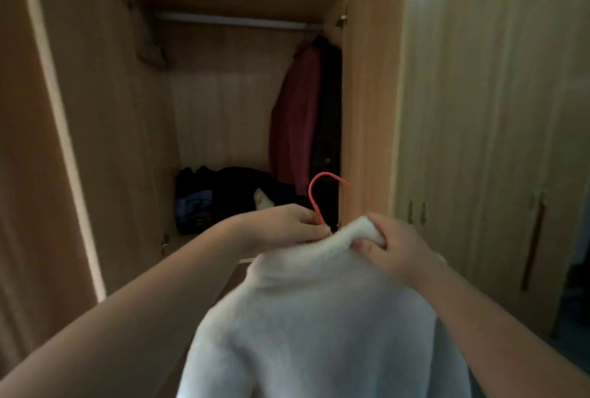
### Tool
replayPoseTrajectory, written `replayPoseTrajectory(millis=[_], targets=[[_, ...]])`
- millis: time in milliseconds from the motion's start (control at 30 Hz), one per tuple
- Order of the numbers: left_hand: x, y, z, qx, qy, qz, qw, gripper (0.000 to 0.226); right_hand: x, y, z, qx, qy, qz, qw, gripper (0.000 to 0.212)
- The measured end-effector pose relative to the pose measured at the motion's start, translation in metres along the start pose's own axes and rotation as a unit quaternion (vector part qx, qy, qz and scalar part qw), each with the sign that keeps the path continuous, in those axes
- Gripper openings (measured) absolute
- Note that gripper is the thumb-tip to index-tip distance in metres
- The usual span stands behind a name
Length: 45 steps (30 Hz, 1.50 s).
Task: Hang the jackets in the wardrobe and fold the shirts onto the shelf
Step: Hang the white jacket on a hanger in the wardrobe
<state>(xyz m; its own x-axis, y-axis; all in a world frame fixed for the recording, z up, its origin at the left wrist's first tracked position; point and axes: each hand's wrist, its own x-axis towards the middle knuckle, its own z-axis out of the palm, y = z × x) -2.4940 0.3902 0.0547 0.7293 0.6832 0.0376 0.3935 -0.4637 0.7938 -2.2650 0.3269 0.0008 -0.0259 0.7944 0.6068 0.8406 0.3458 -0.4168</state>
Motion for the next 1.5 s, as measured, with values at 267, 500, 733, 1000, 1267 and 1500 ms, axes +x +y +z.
replayPoseTrajectory(millis=[267, 500, 733, 1000, 1267, 1500], targets=[[-0.002, -0.061, -0.051, -0.059, 0.134, -0.098, 0.984, 0.018, 0.06, -0.035, 0.076, -0.04, 0.061, -0.043, 0.996, 0.037], [0.044, -0.09, -0.096, -0.148, 0.243, -0.217, 0.934, 0.019, 0.087, -0.071, 0.152, 0.149, -0.095, 0.07, 0.982, 0.053], [0.122, -0.097, -0.124, -0.427, 0.315, -0.151, 0.834, 0.014, 0.194, -0.026, 0.176, 0.295, -0.178, 0.11, 0.932, 0.068], [0.192, -0.128, -0.156, -0.491, 0.343, -0.033, 0.8, 0.027, 0.296, 0.019, 0.189, 0.075, -0.213, 0.05, 0.973, 0.027], [0.238, -0.175, -0.234, -0.263, 0.331, 0.005, 0.906, 0.049, 0.385, 0.064, 0.21, -0.079, -0.015, -0.075, 0.994, 0.019], [0.278, -0.21, -0.329, 0.161, 0.399, 0.17, 0.887, 0.05, 0.507, 0.077, 0.212, -0.201, 0.059, -0.158, 0.965, 0.026]])
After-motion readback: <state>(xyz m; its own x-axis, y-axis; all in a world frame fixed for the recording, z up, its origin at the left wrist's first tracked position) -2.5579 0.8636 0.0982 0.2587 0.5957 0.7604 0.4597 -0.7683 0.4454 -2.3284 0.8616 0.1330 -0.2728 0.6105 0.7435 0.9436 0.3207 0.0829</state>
